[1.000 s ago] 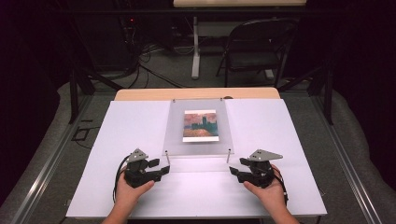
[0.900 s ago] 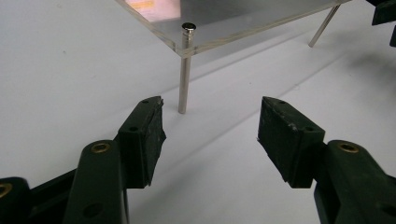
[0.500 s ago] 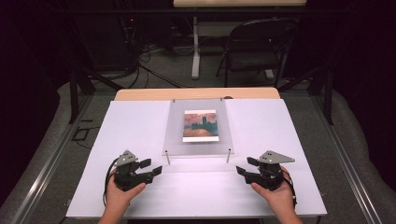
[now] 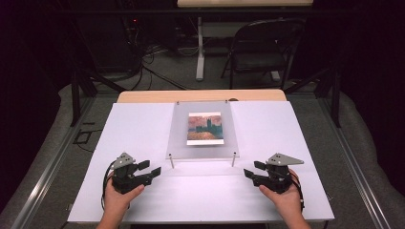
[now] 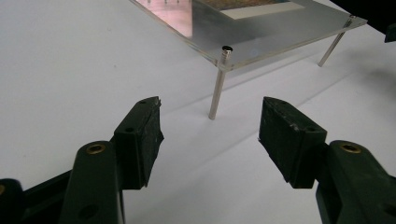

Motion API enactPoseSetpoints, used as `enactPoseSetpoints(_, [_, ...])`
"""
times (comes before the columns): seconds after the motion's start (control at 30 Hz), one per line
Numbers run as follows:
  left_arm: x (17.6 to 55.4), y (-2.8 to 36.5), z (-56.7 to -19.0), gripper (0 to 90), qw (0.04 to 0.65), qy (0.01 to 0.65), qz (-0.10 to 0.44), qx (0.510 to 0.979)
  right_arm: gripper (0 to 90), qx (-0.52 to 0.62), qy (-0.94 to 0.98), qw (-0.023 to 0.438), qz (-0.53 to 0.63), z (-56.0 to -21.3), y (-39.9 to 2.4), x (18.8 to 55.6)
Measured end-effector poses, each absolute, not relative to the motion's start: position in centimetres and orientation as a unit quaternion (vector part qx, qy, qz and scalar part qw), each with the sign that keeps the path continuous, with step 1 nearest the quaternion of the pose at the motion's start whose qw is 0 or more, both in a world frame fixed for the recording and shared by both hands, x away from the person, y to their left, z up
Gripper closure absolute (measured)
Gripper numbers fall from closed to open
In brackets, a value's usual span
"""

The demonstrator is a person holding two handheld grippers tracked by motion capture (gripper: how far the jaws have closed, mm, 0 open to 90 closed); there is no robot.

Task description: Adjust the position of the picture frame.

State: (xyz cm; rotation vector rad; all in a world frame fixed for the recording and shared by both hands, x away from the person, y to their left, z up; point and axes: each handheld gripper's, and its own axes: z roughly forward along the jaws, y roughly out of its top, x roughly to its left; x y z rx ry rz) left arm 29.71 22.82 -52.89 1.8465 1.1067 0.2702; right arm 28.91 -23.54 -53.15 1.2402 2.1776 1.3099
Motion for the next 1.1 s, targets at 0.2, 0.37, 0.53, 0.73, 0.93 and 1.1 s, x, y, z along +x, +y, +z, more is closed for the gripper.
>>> enactPoseSetpoints(0.2, [29.9, 23.2, -52.5, 37.8, 0.475, 0.458, 0.095, 0.746, 40.4, 0.439, 0.755, 0.144, 0.465, -52.7, -24.0, 29.0])
enactPoseSetpoints(0.37, [30.2, 23.3, -51.6, 37.3, 0.477, 0.463, 0.097, 0.741, 39.6, 0.434, 0.755, 0.138, 0.471, -52.2, -24.1, 29.3])
enactPoseSetpoints(0.53, [31.2, 23.3, -50.7, 37.4, 0.487, 0.471, 0.096, 0.729, 37.8, 0.445, 0.757, 0.147, 0.455, -52.0, -24.3, 30.1])
enactPoseSetpoints(0.73, [32.6, 23.1, -49.5, 37.4, 0.486, 0.463, 0.104, 0.734, 35.5, 0.442, 0.756, 0.152, 0.458, -51.1, -24.8, 31.0])
enactPoseSetpoints(0.93, [34.3, 22.8, -48.7, 37.1, 0.484, 0.463, 0.108, 0.734, 32.4, 0.459, 0.751, 0.142, 0.453, -50.3, -24.8, 32.6])
enactPoseSetpoints(1.1, [35.8, 22.4, -48.7, 37.0, 0.479, 0.466, 0.102, 0.737, 30.0, 0.46, 0.762, 0.136, 0.436, -50.4, -24.2, 34.3])
